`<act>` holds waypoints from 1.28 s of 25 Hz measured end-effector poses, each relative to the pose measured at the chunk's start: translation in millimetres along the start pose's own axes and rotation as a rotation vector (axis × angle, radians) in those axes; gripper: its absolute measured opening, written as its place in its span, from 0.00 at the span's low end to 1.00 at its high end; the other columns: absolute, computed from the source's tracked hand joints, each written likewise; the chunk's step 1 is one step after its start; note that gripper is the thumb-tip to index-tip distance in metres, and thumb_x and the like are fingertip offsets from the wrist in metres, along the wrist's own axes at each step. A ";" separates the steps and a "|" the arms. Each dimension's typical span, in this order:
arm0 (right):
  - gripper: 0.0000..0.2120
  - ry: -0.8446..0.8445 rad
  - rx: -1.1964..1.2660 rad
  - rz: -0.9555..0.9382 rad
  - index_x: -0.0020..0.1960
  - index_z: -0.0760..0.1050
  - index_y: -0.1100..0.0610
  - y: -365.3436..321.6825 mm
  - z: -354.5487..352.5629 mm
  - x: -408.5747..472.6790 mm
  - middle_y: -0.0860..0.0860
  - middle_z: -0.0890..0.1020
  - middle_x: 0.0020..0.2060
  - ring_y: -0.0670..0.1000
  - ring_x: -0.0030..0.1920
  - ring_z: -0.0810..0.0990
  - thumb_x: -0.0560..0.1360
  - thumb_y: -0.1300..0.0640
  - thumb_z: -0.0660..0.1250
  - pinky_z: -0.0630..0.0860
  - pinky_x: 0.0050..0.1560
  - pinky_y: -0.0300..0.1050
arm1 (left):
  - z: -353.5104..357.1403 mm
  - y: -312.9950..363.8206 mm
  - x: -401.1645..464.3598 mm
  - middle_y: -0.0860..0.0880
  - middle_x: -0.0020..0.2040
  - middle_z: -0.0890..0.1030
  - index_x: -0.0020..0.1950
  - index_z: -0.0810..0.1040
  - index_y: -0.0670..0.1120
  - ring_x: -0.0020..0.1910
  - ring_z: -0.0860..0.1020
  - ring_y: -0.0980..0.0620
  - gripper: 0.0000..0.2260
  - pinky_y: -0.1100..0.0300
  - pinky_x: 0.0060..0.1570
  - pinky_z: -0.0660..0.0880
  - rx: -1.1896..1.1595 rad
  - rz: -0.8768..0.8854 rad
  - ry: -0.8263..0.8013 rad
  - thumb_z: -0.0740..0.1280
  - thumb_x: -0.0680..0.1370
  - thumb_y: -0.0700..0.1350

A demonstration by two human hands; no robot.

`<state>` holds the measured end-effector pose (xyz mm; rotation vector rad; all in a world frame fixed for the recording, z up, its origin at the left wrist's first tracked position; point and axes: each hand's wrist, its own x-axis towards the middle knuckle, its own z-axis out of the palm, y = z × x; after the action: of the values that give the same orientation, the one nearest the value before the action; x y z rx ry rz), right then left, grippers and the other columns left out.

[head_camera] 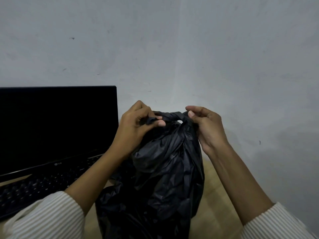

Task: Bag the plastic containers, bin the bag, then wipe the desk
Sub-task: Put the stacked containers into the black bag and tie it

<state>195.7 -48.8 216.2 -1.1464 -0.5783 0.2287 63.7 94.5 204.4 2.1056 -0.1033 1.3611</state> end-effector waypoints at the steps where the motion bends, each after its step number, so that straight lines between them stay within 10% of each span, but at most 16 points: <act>1: 0.09 0.051 -0.027 -0.021 0.45 0.80 0.60 2.9 -1.9 4.4 0.53 0.80 0.36 0.48 0.35 0.78 0.77 0.70 0.63 0.78 0.38 0.37 | -4.4 -2.2 -3.4 0.43 0.39 0.73 0.35 0.74 0.35 0.42 0.79 0.66 0.12 0.74 0.43 0.70 0.019 -0.011 0.001 0.74 0.70 0.40; 7: 0.09 0.264 -0.041 0.059 0.49 0.77 0.64 38.6 -38.2 13.6 0.56 0.77 0.37 0.49 0.33 0.73 0.76 0.73 0.61 0.75 0.32 0.33 | -35.9 -30.3 -39.2 0.48 0.34 0.70 0.34 0.68 0.42 0.36 0.76 0.52 0.17 0.56 0.36 0.71 0.159 -0.100 -0.078 0.71 0.71 0.51; 21: 0.16 0.461 0.137 0.132 0.56 0.62 0.58 60.8 -56.8 6.6 0.58 0.74 0.42 0.50 0.35 0.75 0.76 0.74 0.61 0.76 0.38 0.39 | -62.3 -63.6 -75.6 0.47 0.35 0.72 0.35 0.70 0.42 0.36 0.75 0.51 0.15 0.61 0.37 0.70 0.170 -0.278 -0.053 0.68 0.71 0.51; 25: 0.08 0.315 0.003 0.124 0.55 0.68 0.60 66.3 -55.6 -3.7 0.60 0.76 0.46 0.52 0.40 0.78 0.78 0.67 0.62 0.77 0.44 0.43 | -60.7 -61.1 -80.2 0.52 0.39 0.77 0.42 0.73 0.39 0.40 0.78 0.57 0.14 0.60 0.42 0.76 0.090 -0.399 -0.011 0.65 0.74 0.51; 28: 0.16 0.060 -0.177 0.124 0.60 0.73 0.53 68.5 -51.4 -16.9 0.52 0.79 0.57 0.52 0.56 0.79 0.78 0.44 0.61 0.75 0.56 0.53 | -54.3 -49.5 -86.4 0.54 0.47 0.78 0.52 0.74 0.48 0.47 0.78 0.63 0.08 0.56 0.53 0.77 0.076 -0.481 0.010 0.60 0.79 0.51; 32: 0.23 -0.153 -0.266 0.097 0.64 0.71 0.40 63.2 -35.5 -32.2 0.42 0.76 0.63 0.44 0.62 0.75 0.72 0.33 0.63 0.74 0.60 0.52 | -41.2 -14.3 -104.5 0.60 0.72 0.61 0.70 0.53 0.66 0.68 0.66 0.63 0.35 0.57 0.65 0.68 -0.068 -0.544 0.040 0.60 0.67 0.74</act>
<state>195.6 -65.7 138.7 -1.4243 -0.7035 0.3324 -12.3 101.1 120.7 1.8599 0.4063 1.0487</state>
